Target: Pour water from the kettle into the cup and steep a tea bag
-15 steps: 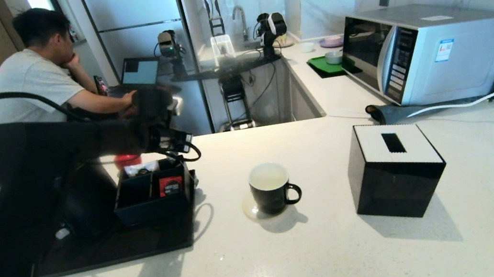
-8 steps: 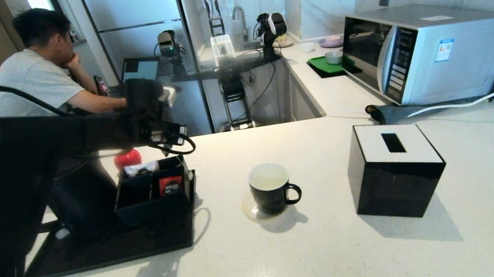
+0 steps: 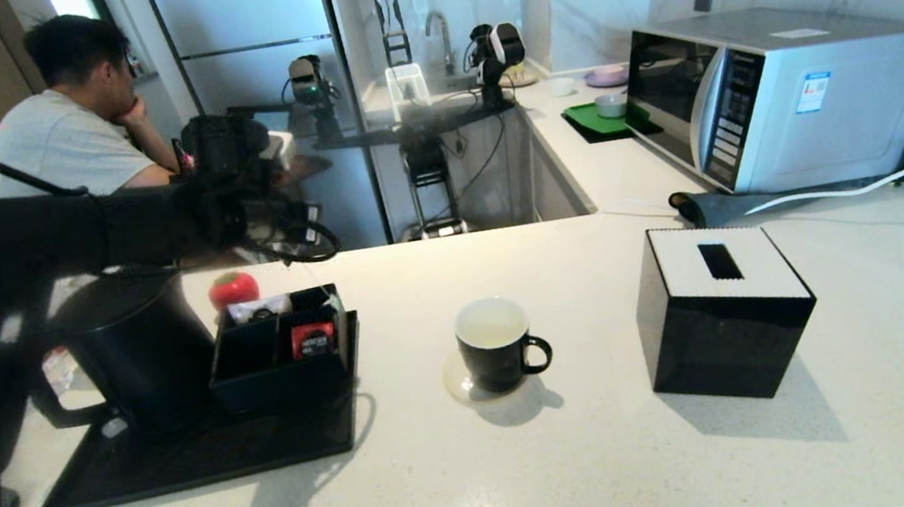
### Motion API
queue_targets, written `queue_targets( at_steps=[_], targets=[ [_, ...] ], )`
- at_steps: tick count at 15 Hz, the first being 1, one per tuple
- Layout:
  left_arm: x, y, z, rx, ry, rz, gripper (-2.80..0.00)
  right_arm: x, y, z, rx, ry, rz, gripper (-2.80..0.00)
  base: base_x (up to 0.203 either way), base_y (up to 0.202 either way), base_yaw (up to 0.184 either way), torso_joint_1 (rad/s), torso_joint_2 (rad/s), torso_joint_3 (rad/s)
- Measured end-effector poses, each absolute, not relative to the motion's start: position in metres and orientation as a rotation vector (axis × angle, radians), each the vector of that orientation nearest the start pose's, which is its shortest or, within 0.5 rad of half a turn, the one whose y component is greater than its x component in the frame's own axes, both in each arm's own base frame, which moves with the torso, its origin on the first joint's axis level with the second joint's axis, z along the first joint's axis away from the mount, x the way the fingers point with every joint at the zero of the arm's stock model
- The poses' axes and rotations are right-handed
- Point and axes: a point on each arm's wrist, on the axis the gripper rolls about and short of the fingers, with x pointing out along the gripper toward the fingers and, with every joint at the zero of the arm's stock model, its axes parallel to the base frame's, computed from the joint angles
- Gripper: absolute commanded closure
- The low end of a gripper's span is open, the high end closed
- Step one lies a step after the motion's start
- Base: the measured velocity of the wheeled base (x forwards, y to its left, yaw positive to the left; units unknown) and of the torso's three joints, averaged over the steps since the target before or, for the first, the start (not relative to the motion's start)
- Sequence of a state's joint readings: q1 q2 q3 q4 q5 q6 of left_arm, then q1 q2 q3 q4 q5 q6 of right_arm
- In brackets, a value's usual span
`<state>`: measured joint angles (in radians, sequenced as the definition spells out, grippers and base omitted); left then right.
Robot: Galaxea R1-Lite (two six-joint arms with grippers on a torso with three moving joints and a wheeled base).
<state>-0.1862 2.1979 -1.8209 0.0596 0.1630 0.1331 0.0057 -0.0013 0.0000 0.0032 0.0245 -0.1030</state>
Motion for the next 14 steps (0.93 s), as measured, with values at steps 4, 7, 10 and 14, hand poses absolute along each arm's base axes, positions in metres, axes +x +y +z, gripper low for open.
queue_targets(
  at_steps=[4,7,10,14],
  targets=[
    [0.443,-0.082,0.221,0.170,0.396,-0.053,0.00,-0.023,0.000,0.075,-0.103,0.000,0.030,0.00,0.000,0.000,0.000,0.000,0.00,0.000],
    [0.434,-0.083,0.234,0.153,0.373,-0.084,0.00,-0.023,0.000,0.075,-0.103,0.000,0.031,0.00,0.000,0.000,0.000,0.000,0.00,0.000],
    [0.425,-0.085,0.245,0.126,0.353,-0.089,0.00,-0.023,0.000,0.075,-0.103,0.000,0.030,0.00,0.000,0.000,0.000,0.000,0.00,0.000],
    [0.409,-0.087,0.259,0.108,0.332,-0.115,0.00,-0.023,0.000,0.075,-0.103,0.000,0.031,0.00,0.000,0.000,0.000,0.000,0.00,0.000]
  ],
)
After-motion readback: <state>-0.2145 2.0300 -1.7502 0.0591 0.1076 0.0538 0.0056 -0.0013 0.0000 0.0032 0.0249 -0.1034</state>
